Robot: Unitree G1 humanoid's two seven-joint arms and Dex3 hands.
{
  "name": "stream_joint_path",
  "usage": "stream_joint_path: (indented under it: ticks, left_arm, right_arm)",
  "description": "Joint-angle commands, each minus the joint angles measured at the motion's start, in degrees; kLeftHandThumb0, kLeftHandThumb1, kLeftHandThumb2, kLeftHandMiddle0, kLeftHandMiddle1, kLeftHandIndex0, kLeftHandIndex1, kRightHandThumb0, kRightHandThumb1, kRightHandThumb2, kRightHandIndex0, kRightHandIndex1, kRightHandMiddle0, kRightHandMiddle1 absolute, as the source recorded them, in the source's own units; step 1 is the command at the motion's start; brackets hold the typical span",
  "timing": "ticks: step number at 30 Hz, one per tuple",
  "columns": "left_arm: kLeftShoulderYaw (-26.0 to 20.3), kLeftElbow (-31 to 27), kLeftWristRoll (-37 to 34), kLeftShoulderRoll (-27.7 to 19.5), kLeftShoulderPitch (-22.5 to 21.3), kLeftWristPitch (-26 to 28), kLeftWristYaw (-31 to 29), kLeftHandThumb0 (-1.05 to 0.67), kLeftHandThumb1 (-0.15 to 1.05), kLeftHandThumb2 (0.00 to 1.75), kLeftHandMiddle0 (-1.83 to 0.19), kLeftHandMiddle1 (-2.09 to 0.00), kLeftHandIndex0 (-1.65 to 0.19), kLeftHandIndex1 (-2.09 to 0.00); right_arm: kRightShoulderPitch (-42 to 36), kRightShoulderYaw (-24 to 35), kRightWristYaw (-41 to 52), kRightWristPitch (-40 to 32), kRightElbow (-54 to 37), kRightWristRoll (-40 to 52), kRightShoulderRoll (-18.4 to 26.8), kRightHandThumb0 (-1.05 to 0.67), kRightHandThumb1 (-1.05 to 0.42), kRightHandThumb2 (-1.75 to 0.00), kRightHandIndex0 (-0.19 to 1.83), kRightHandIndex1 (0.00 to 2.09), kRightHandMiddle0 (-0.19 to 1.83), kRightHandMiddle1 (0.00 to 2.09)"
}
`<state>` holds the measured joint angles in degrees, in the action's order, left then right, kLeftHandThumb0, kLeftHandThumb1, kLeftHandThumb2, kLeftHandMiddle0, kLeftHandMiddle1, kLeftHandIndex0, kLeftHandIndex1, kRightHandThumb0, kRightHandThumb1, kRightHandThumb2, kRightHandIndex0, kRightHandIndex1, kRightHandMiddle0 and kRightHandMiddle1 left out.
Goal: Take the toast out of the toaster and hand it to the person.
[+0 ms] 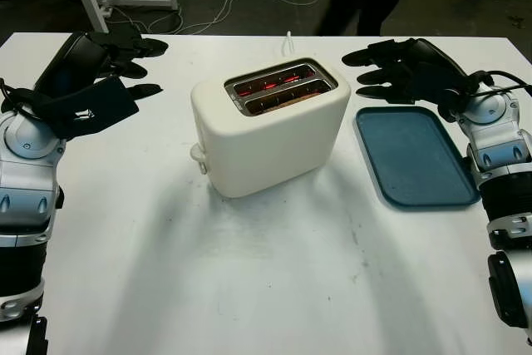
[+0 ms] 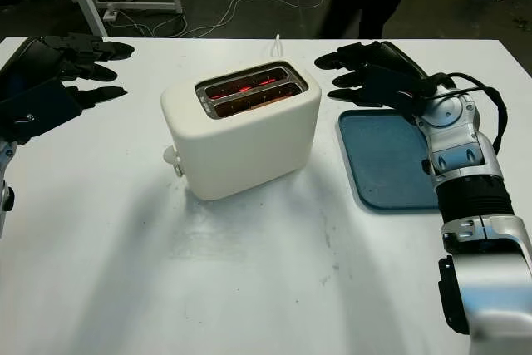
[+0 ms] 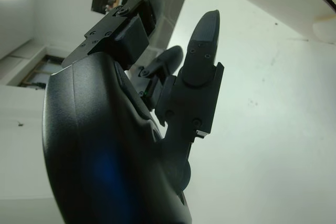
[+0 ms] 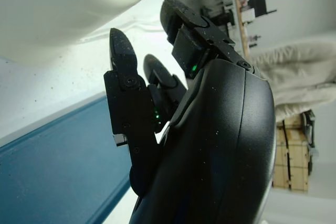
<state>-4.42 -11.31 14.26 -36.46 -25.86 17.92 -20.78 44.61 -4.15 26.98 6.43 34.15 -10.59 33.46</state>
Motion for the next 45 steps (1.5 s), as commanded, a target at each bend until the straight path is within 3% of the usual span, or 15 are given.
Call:
stream_joint_path:
  ticks: [1, 45]
  left_arm:
    - [-0.28, -0.54, -0.30, -0.19, 0.15, 0.23, -0.20, -0.31, 0.92, 0.02, -0.58, -0.51, -0.71, 0.00]
    - [-0.30, -0.50, -0.26, -0.26, 0.56, -0.28, 0.04, -0.32, 0.92, 0.02, -0.59, -0.51, -0.71, -0.01]
  right_arm:
    - [0.46, -0.09, -0.10, 1.41, 0.55, -0.15, 0.07, -0.27, -0.92, -0.08, 0.76, 0.00, 0.69, 0.00]
    - [0.06, 0.07, 0.11, -1.27, -1.27, 0.00, -0.11, -0.28, -0.92, -0.09, 0.75, 0.00, 0.68, 0.00]
